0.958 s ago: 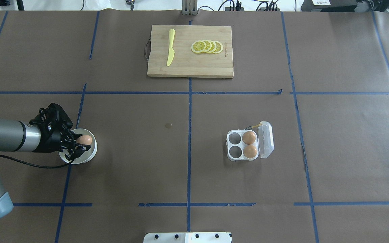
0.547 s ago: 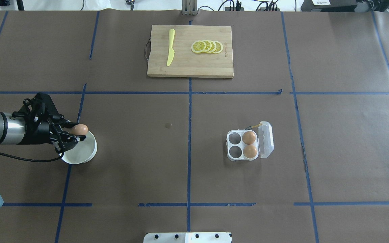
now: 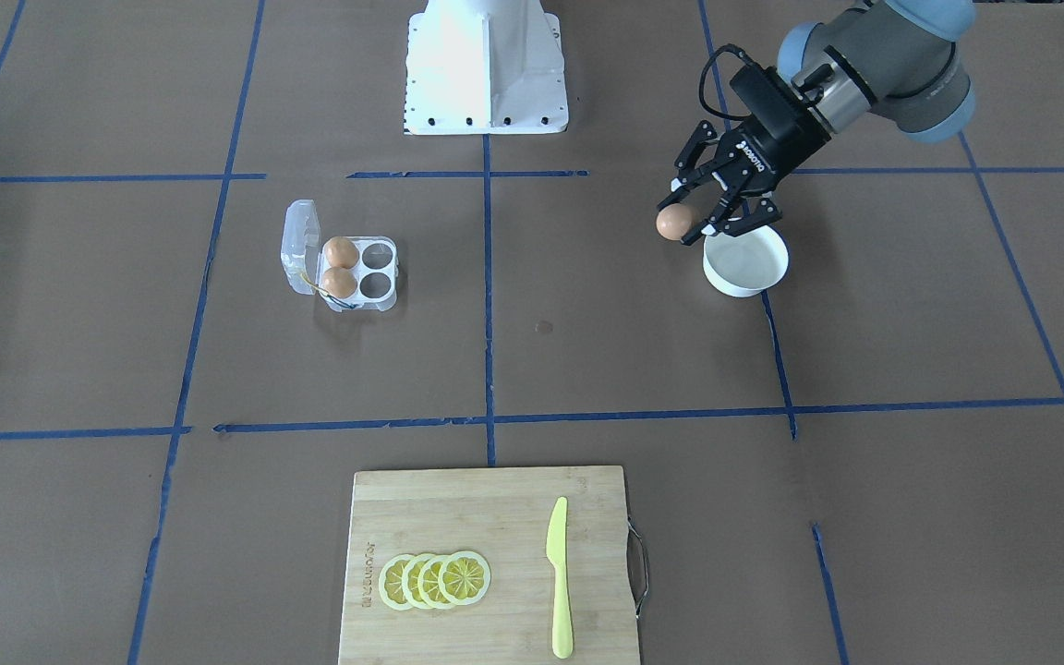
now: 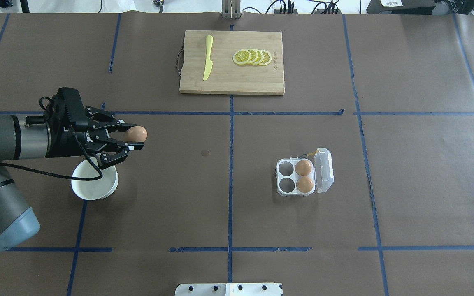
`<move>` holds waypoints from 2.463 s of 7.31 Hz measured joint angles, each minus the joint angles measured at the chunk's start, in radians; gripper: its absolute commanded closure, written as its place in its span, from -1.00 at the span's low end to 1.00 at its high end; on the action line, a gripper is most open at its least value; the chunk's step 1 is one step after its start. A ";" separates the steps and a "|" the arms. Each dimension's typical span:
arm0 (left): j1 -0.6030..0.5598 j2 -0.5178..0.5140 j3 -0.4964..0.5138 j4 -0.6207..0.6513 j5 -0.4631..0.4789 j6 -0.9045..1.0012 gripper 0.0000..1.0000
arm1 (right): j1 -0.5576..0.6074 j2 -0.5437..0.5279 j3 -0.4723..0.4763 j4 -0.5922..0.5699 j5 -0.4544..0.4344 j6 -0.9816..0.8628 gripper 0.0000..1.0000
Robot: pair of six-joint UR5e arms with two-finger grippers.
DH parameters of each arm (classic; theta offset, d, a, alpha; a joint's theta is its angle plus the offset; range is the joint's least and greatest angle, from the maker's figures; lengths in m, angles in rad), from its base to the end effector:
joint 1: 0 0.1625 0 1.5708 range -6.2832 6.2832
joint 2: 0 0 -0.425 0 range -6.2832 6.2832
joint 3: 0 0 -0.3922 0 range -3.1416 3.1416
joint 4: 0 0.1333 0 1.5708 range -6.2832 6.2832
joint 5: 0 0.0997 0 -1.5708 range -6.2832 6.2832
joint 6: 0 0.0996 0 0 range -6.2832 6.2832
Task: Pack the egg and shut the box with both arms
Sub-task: 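Lift the egg with the left gripper and carry it to the carton, then lower the egg into the empty carton slot and open the left gripper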
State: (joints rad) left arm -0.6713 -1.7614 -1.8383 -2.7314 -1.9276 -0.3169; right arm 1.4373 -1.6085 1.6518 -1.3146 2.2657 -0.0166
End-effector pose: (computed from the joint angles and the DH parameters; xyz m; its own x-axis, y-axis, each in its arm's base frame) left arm 0.3465 -0.4010 0.3023 0.2825 0.9126 -0.2954 0.1321 0.2679 0.9543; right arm 0.0032 -0.4985 0.6139 0.7339 -0.3052 0.6068 0.1394 0.9420 0.3052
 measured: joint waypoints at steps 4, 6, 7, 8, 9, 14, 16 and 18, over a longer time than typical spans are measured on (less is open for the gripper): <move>0.107 -0.268 0.175 -0.047 0.063 0.010 1.00 | 0.000 -0.001 -0.003 0.000 -0.002 0.002 -1.00; 0.223 -0.361 0.311 -0.134 0.210 0.013 0.78 | 0.000 0.001 -0.007 0.000 -0.003 0.003 -1.00; 0.270 -0.420 0.381 -0.147 0.262 0.014 0.74 | 0.000 0.002 -0.007 0.000 -0.003 0.004 -1.00; 0.311 -0.478 0.451 -0.151 0.311 0.014 0.71 | 0.000 0.004 -0.009 0.000 -0.004 0.005 -1.00; 0.343 -0.527 0.508 -0.152 0.358 0.013 0.65 | 0.000 0.006 -0.011 0.000 -0.004 0.005 -1.00; 0.375 -0.633 0.621 -0.146 0.401 0.012 0.05 | 0.000 0.007 -0.015 0.000 -0.003 0.006 -1.00; 0.379 -0.640 0.631 -0.145 0.401 0.012 -0.30 | 0.000 0.007 -0.015 0.000 -0.003 0.006 -1.00; 0.383 -0.641 0.632 -0.145 0.401 0.012 -0.38 | 0.000 0.007 -0.014 0.000 -0.003 0.006 -1.00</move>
State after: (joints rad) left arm -0.2886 -2.4029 -1.2061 -2.8765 -1.5263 -0.3053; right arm 1.4373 -1.6015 1.6381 -1.3146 2.2626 -0.0104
